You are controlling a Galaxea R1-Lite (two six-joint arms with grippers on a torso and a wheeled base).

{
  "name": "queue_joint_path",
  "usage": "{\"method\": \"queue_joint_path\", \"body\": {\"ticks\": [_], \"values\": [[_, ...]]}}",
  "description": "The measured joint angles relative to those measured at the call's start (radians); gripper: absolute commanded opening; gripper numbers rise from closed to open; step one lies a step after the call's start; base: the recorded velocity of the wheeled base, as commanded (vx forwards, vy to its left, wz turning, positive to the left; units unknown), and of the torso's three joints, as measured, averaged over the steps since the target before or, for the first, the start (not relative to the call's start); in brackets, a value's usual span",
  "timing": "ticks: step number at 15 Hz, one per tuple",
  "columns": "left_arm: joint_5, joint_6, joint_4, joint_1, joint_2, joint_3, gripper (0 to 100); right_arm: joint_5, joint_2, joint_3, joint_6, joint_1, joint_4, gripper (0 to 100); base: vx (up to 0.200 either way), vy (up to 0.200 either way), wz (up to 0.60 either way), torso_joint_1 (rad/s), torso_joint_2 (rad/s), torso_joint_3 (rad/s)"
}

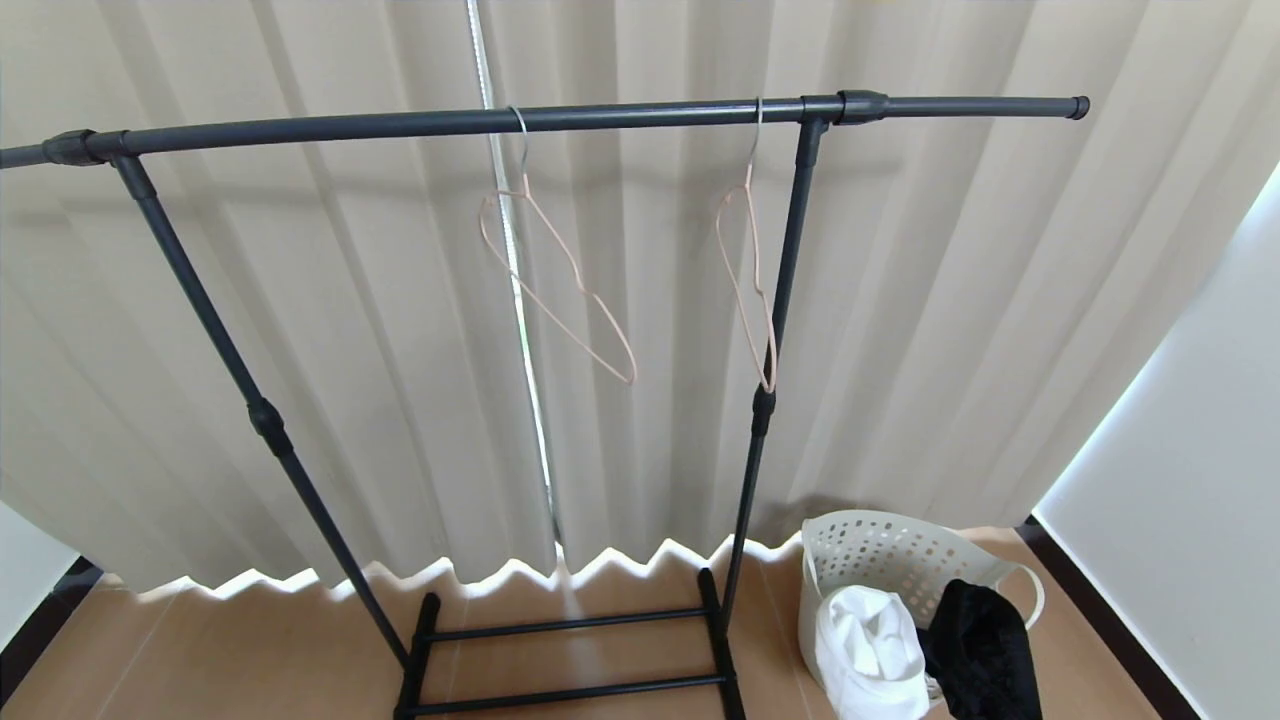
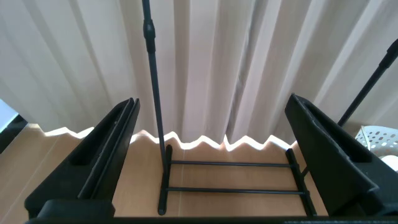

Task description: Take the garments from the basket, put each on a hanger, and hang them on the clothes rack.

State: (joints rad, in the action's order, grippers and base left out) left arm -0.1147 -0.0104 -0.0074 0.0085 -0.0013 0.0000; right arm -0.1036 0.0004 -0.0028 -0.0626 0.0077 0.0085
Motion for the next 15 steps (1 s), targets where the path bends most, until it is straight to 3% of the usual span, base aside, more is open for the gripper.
{"method": "queue_joint_path", "body": {"ticks": [15], "values": [[0.000,0.000,0.000,0.000,0.000,0.000,100,0.001,0.000,0.000,0.000,0.000,0.000,100,0.000,0.000,0.00,0.000,0.00,0.000]]}}
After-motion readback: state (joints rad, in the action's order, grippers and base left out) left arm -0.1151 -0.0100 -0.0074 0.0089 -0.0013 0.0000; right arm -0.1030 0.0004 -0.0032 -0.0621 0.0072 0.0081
